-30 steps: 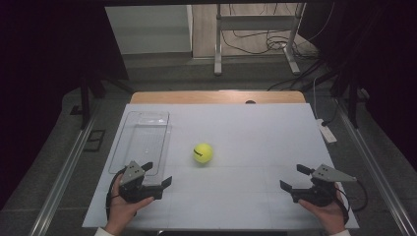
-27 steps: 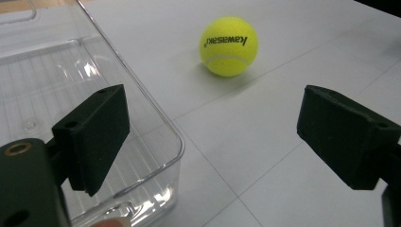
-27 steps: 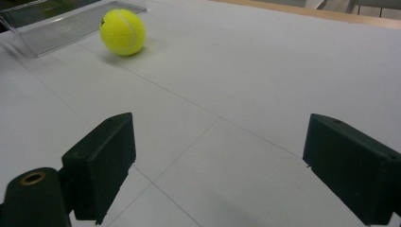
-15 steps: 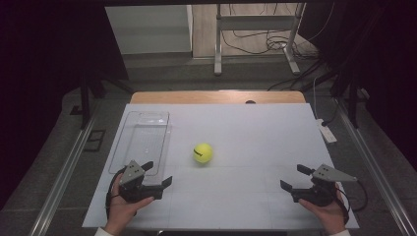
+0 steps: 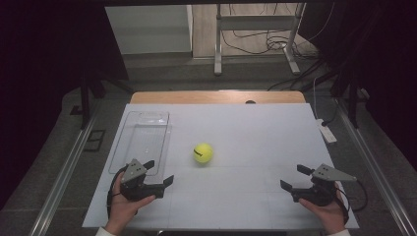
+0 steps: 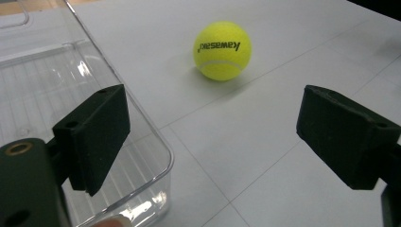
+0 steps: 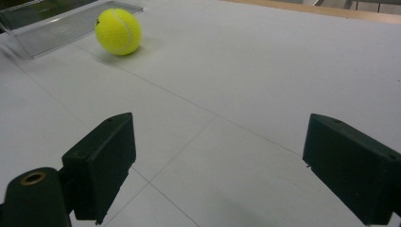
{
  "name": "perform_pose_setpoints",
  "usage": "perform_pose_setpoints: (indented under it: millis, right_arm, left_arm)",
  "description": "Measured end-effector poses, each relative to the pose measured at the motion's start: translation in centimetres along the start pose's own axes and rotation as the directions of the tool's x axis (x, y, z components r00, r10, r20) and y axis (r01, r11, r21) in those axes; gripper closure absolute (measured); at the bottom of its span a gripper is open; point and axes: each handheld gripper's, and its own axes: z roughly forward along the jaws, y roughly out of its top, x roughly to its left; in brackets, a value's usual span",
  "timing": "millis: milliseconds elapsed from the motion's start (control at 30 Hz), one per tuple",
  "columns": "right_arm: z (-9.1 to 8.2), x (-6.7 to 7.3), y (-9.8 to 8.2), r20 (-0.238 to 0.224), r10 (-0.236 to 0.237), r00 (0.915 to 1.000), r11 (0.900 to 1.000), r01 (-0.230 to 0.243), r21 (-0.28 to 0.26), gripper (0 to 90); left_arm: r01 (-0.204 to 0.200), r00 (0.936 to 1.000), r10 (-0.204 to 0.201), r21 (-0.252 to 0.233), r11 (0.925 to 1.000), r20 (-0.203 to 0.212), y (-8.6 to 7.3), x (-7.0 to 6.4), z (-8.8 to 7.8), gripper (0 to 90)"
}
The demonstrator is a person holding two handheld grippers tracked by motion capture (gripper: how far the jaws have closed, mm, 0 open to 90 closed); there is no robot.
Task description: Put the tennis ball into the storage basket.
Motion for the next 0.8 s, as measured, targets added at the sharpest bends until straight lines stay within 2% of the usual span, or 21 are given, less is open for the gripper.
perform_pose_setpoints:
  millis: [500,800]
  right_arm:
    - [0.1,-0.1,-0.1,0.0,0.002,1.0,1.0,-0.002,0.004,10.7]
    - [0.1,-0.2,-0.2,0.001,0.004,1.0,1.0,-0.004,0.009,10.8]
  left_arm:
    - [-0.002,1.0,0.002,0.0,1.0,0.008,1.2,-0.2,-0.2,11.8]
    - [0.004,0.9999,-0.005,0.035,0.9994,0.01,2.3,-0.1,-0.1,12.0]
